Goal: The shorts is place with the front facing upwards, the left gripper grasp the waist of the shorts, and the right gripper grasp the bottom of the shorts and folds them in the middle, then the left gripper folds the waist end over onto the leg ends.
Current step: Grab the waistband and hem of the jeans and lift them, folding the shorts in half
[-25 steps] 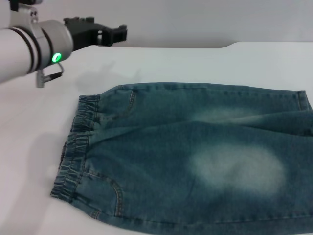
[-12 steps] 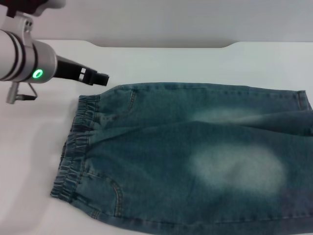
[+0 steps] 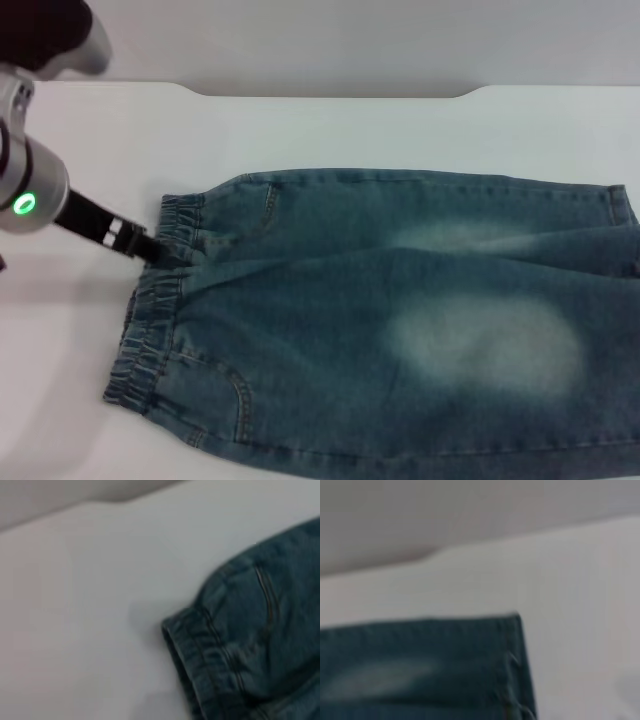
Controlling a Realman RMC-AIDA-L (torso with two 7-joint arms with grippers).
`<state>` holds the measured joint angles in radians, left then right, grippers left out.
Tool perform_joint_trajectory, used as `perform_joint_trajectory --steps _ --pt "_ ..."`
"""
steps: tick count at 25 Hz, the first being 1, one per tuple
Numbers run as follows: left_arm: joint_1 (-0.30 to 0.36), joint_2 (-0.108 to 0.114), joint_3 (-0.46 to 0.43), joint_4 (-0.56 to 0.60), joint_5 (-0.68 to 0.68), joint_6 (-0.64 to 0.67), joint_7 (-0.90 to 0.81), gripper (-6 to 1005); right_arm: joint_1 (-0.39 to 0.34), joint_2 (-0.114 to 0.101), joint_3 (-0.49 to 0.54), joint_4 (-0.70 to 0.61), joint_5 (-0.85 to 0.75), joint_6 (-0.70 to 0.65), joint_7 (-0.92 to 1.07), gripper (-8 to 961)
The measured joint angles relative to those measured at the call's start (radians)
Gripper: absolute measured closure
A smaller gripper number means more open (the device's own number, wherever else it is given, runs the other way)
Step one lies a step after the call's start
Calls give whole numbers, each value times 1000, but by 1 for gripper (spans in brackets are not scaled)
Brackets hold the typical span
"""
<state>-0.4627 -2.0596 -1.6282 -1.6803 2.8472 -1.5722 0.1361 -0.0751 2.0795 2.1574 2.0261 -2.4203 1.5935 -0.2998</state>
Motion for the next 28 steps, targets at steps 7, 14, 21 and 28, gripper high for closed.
perform_joint_trajectory --steps 7,14,21,28 --pt "-35 0 46 12 0 -121 -56 238 -21 2 -65 -1 -49 11 0 150" --pt "-58 -1 85 58 2 -201 -102 246 -40 4 -95 -1 -70 2 -7 150" --pt "-61 -5 107 104 -15 -227 -120 253 -40 4 -95 -1 -68 -9 -26 150" --pt "-56 -7 112 140 -73 -217 -125 261 -37 3 -85 0 -66 -11 -35 151"
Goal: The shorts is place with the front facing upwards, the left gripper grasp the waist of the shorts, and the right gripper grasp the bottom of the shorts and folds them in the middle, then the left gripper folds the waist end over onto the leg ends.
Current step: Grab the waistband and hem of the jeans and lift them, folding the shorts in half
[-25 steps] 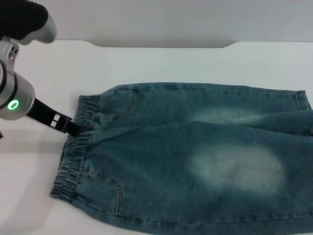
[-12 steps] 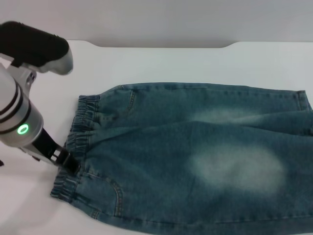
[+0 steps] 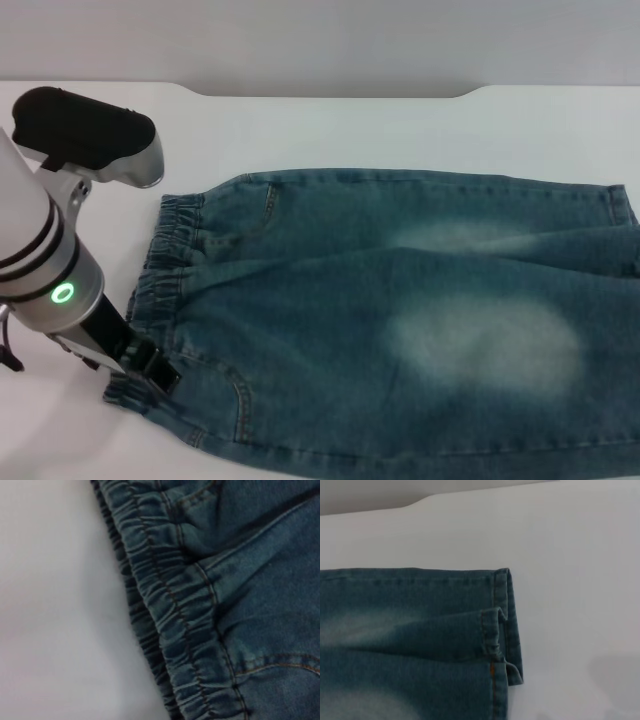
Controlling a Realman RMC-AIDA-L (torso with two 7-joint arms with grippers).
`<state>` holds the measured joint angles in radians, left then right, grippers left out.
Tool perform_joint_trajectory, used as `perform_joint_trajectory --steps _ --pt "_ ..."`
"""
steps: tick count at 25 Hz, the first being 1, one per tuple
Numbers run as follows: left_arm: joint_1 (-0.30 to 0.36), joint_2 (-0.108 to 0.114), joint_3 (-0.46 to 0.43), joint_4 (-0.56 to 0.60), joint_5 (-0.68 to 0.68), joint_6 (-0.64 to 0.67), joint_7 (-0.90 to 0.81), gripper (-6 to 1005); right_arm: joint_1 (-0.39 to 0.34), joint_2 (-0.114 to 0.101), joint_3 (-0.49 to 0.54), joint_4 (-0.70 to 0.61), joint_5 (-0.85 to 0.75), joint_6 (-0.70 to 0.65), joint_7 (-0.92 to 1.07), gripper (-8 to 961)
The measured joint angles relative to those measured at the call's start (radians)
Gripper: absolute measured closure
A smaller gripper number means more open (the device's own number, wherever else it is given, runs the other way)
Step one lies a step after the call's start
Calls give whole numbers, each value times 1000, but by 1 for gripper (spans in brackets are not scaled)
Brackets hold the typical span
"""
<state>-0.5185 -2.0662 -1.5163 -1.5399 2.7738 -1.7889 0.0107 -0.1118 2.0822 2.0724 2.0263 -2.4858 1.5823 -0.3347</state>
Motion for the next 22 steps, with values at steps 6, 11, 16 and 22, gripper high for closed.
perform_joint_trajectory --steps 6,11,16,22 --pt "-9 0 16 37 -8 30 -2 267 3 -1 1 0 1 0 -3 151" --pt "-18 0 19 62 -8 45 3 272 3 -1 1 1 3 -2 -3 151" --pt "-19 1 30 59 -8 42 1 277 -1 -1 5 2 20 6 -3 151" --pt "-12 5 19 47 -4 32 5 284 -3 -3 57 2 96 32 -7 152"
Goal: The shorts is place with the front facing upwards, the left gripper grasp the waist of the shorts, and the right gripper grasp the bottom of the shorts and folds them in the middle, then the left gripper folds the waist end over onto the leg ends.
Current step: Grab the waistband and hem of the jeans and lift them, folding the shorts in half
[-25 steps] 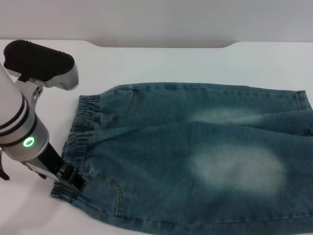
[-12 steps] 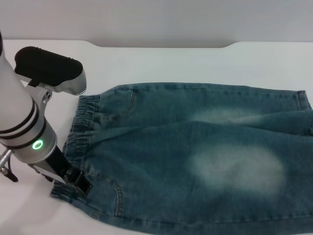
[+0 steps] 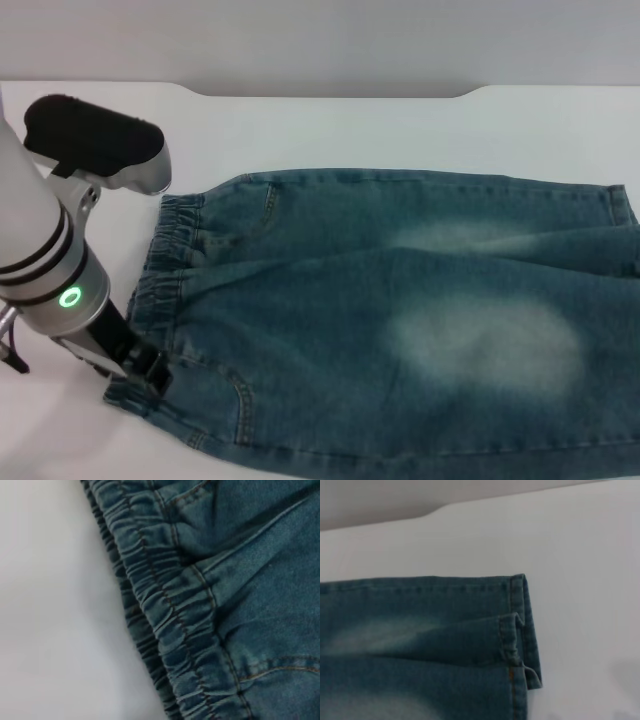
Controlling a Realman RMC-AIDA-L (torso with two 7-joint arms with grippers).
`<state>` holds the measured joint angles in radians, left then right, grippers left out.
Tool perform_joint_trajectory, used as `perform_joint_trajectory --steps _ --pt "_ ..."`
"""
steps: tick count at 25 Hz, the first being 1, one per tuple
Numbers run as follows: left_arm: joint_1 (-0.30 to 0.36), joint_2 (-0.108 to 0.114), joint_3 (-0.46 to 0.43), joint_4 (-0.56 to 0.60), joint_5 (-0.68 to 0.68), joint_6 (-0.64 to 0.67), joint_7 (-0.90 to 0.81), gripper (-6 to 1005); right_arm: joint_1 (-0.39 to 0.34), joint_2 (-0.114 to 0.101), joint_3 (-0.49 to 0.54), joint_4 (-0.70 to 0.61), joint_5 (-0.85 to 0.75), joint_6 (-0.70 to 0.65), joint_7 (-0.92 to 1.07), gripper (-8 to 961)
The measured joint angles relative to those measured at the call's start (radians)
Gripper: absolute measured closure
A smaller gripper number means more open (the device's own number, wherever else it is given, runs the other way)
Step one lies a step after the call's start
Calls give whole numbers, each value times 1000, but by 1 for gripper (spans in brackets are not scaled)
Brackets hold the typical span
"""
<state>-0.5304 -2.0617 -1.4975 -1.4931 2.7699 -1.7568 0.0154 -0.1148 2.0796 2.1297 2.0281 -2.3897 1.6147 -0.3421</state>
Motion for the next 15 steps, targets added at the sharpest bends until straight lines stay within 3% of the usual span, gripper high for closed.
perform_joint_trajectory --steps 3,11,15 --pt "-1 0 9 22 -1 6 3 287 2 -1 28 -1 27 8 -4 152" --pt "-6 -1 24 47 -5 20 3 621 6 -1 35 -3 45 42 -17 152" --pt "-8 -2 25 55 -6 26 7 763 7 1 85 -6 100 44 -60 151"
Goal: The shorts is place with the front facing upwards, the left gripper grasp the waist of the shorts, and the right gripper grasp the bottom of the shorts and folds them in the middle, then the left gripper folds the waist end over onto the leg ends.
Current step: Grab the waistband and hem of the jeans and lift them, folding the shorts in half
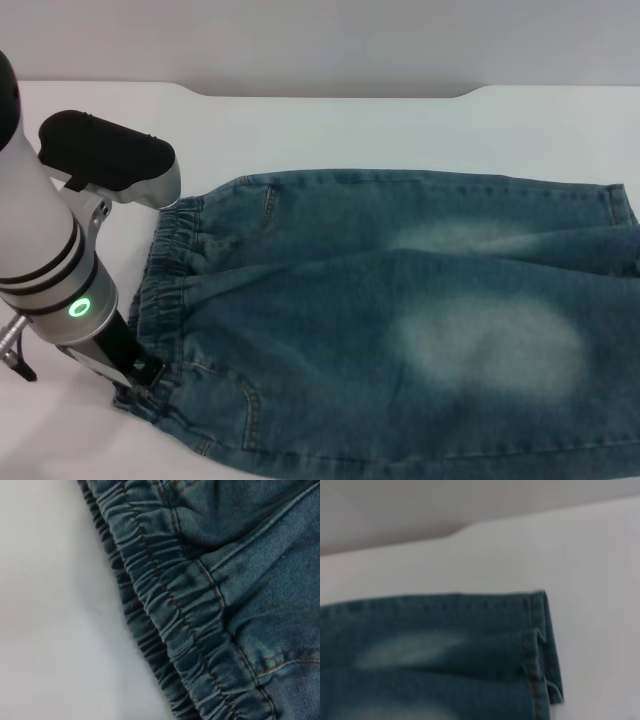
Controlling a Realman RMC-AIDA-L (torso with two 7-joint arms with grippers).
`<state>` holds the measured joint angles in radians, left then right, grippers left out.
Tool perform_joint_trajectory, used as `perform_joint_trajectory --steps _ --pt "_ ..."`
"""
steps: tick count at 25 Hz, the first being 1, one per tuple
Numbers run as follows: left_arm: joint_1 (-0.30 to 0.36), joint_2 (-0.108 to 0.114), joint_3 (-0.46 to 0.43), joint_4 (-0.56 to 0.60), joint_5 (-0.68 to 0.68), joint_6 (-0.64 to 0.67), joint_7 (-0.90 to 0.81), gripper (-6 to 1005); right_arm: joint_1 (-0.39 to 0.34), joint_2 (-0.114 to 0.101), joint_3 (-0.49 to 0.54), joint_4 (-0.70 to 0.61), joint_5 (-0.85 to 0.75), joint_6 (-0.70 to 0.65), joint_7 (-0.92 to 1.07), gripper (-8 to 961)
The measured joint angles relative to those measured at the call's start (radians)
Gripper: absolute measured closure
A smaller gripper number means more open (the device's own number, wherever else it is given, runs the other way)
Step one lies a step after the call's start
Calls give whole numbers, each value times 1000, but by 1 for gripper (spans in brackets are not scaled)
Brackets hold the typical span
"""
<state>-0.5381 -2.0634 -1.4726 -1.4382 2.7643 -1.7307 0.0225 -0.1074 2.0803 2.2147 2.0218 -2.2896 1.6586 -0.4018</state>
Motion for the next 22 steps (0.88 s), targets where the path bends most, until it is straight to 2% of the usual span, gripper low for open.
perform_joint_trajectory --steps 6,8,15,20,22 --pt "0 -1 1 17 -7 13 11 871 12 1 112 -98 256 -26 -131 152" --pt "0 -1 1 18 -16 17 16 889 21 1 126 -101 273 -41 -159 152" --pt "0 -1 0 21 -25 18 19 934 22 3 53 -40 128 -105 -193 151" --pt "-1 -1 0 21 -25 17 21 950 54 -7 39 -43 110 -65 -276 151" --pt "-7 -1 0 20 -25 15 23 951 82 -8 34 -49 35 -47 -293 149"
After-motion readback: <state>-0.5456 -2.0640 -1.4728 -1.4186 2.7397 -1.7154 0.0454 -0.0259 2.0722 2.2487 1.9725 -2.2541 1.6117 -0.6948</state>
